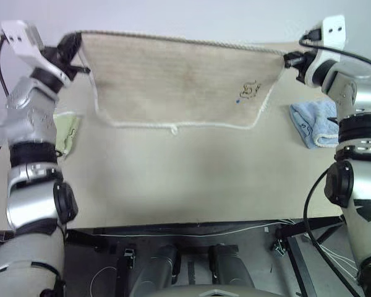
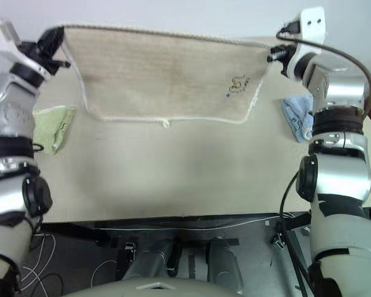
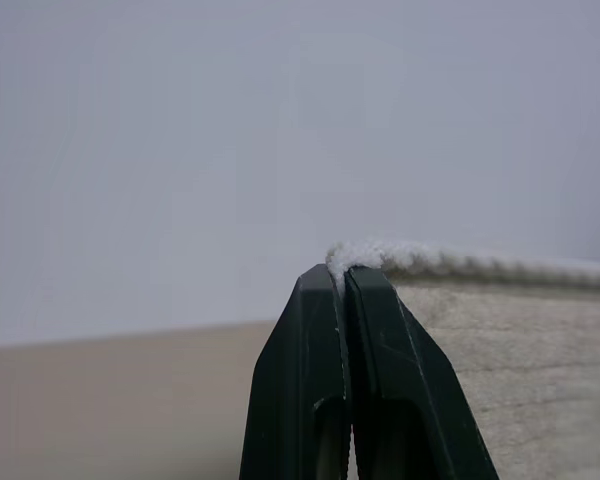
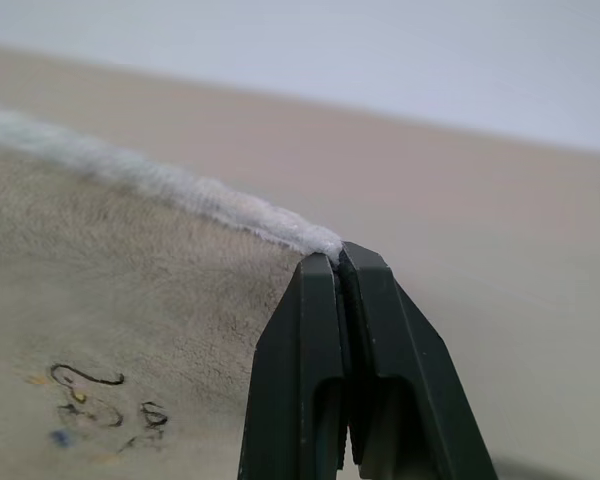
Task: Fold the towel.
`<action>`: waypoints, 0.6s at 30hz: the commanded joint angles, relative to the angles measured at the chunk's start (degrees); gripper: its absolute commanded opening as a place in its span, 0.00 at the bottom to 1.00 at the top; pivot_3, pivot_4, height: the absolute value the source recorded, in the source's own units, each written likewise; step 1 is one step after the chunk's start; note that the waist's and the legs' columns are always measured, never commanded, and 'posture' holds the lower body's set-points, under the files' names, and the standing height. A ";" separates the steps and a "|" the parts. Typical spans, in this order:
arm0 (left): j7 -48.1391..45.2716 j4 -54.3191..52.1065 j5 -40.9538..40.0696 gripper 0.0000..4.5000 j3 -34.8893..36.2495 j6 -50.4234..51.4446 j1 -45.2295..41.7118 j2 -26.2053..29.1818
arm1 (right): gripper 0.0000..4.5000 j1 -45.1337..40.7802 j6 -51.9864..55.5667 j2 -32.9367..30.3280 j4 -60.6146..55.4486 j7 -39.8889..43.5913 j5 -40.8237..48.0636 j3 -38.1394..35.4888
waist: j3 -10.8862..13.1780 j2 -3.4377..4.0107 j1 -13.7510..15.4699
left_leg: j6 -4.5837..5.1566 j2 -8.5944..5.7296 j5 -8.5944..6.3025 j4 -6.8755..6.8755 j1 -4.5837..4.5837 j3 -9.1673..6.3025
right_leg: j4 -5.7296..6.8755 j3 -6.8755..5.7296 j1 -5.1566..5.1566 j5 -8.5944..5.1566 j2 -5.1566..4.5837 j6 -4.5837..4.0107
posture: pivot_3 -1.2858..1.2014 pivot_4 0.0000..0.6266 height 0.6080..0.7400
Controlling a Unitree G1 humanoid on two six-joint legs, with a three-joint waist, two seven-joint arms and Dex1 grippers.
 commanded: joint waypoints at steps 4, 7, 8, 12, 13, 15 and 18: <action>1.02 18.58 8.13 0.01 -0.83 -13.18 -9.37 3.68 | 0.00 -3.94 -5.39 -3.61 3.12 0.77 -0.43 -1.06 | 0.00 -0.01 -0.05 | -0.01 0.00 0.00 -0.06 -0.04 0.01 | -0.08 0.01 -0.04 0.00 -0.01 0.01 | 0.52 0.24 1.00; -8.47 19.19 7.52 0.01 -0.42 -12.51 -7.17 4.14 | 0.00 1.34 -1.18 -5.78 -4.01 6.67 1.05 -0.64 | 0.01 -0.02 0.10 | 0.00 0.00 0.00 -0.03 -0.11 0.02 | -0.06 0.01 -0.09 0.00 -0.02 0.01 | 0.52 0.24 1.00; -11.52 18.70 7.05 0.01 -0.13 -12.61 -5.73 4.28 | 0.00 4.29 0.61 -6.60 -8.12 8.89 1.82 -0.52 | 0.01 -0.02 0.16 | 0.01 0.00 0.00 -0.02 -0.13 0.01 | -0.06 -0.01 -0.09 0.00 -0.02 0.01 | 0.52 0.24 1.00; -20.76 14.55 6.20 0.01 -0.10 -13.09 1.27 5.22 | 0.00 16.02 9.06 -9.89 -25.81 14.68 6.20 -1.57 | 0.00 -0.01 0.08 | 0.19 -0.01 -0.10 0.09 -0.16 0.00 | 0.03 -0.02 -0.11 0.00 -0.03 0.01 | 0.52 0.24 1.00; -23.92 12.21 5.41 0.01 0.07 -12.13 4.46 5.61 | 0.00 19.88 11.95 -11.31 -31.44 16.79 8.02 -2.21 | 0.00 0.00 0.09 | 0.25 -0.01 -0.13 0.11 -0.17 0.00 | 0.08 -0.02 -0.13 0.00 -0.03 0.01 | 0.52 0.24 1.00; -29.38 6.87 4.25 0.01 -0.02 -8.82 10.76 6.60 | 0.00 26.66 16.28 -13.99 -40.95 20.52 11.75 -3.59 | 0.00 0.01 -0.22 | 0.27 0.00 -0.15 0.07 -0.20 -0.01 | 0.14 0.01 -0.20 -0.01 -0.03 0.01 | 0.52 0.24 1.00; -36.15 -5.14 1.53 0.01 -0.23 -3.17 21.76 8.36 | 0.00 35.86 17.11 -17.91 -51.74 27.31 17.86 -7.71 | 0.00 0.01 -0.85 | 0.29 0.01 -0.16 0.05 -0.22 0.01 | 0.19 0.04 -0.26 -0.01 -0.03 0.00 | 0.52 0.24 1.00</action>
